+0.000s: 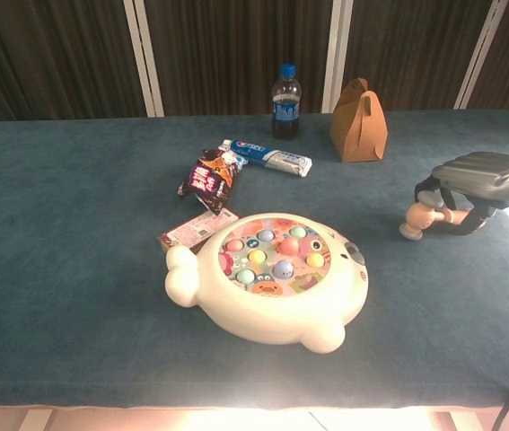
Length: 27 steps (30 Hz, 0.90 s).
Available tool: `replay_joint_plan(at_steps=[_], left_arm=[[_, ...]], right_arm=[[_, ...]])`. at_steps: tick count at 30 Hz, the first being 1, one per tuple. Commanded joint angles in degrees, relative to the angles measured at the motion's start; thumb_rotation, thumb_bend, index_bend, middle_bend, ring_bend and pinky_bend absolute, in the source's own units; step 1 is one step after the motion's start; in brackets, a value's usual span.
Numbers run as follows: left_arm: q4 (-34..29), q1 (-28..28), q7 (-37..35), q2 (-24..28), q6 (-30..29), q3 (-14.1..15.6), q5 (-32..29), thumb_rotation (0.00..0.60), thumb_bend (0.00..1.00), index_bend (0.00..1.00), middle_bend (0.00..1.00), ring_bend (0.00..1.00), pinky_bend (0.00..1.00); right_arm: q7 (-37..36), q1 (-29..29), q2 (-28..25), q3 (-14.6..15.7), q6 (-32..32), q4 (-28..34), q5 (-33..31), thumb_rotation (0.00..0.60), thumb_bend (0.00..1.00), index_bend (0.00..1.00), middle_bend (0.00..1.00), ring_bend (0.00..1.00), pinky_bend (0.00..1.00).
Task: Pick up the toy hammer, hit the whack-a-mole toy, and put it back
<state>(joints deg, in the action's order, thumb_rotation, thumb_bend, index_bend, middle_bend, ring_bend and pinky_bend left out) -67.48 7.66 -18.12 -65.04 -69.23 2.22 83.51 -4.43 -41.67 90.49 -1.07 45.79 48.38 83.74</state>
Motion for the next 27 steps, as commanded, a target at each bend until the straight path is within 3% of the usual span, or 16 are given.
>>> replay_joint_plan(at_steps=[1,21,27], left_arm=[[0.1,0.0,0.0,-0.1,0.2,0.1,0.1,0.600,0.12,0.01,0.00,0.00,0.08],[0.4,0.0,-1.0,-0.2,0.0,0.1,0.2,0.600,0.11,0.01,0.00,0.00,0.08],[0.6,0.1,-1.0,-0.2,0.3,0.0,0.1,0.600,0.11,0.01,0.00,0.00,0.08]], right_arm=[[0.4,0.0,0.0,-0.1,-0.4,0.1,-0.3,0.600,0.46,0.46,0.40,0.44,0.65],[1.3,0.4,-0.1,-0.3,-0.5,0.5,-0.5,0.600,0.40,0.42,0.37,0.41,0.65],[1.2,0.7,0.3,-0.3,0.1,-0.2,-0.3,0.600,0.35,0.38,0.35,0.35,0.64]])
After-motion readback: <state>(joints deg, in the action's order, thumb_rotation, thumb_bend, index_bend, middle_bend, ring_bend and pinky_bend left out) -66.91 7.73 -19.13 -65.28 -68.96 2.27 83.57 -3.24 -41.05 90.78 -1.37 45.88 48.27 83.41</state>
